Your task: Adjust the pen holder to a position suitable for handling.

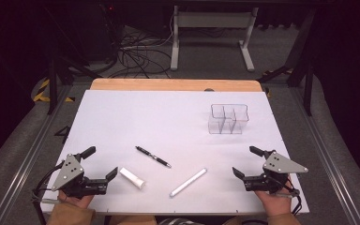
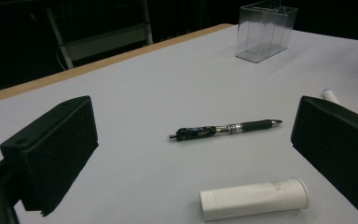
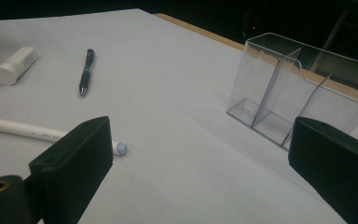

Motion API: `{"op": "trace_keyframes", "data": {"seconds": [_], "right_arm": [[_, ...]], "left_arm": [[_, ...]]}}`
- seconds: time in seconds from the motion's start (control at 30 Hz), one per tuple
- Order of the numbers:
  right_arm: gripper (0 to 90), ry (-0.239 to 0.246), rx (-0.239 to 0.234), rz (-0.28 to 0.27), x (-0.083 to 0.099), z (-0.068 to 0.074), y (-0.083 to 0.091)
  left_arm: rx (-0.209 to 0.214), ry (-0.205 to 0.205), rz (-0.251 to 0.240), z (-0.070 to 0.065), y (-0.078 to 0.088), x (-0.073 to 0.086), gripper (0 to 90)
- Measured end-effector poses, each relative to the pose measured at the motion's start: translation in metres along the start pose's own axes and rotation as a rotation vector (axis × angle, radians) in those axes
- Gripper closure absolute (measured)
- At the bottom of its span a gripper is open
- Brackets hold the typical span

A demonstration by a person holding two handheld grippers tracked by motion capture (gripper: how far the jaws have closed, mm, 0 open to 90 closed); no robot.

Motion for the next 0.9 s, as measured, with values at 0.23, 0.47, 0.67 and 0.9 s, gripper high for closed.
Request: {"op": "trace_keyframes", "data": {"seconds": [0.23,0.47,0.67,0.9], "right_arm": [[6.6,-0.002,-0.001,-0.002,-0.004,-0.002,0.000],[6.6,-0.004,0.006,0.000,-0.014,-0.009,-0.002],[6.6,-0.004,0.009,0.004,-0.019,-0.014,-0.004],[6.6,0.009,0.003,0.003,-0.031,-0.020,-0.010]], "left_arm": [[-0.001,0.001,0.001,0.000,0.000,0.000,1.2],[-0.003,-0.001,0.000,0.000,0.000,-0.001,1.2],[-0.003,-0.003,0.000,0.000,0.000,-0.001,1.2],[-0.003,-0.002,0.002,0.000,-0.001,-0.001,1.2]]}}
Point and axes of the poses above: each handheld gripper's, and its own axes: y roughly backward along the jaws, x roughly out of its underside, z roughly to its left, the point moved 6 cm from there along -y, roughly forward along the jaws, and after that the axes turned 4 degrees about y, right-handed, at the moved point
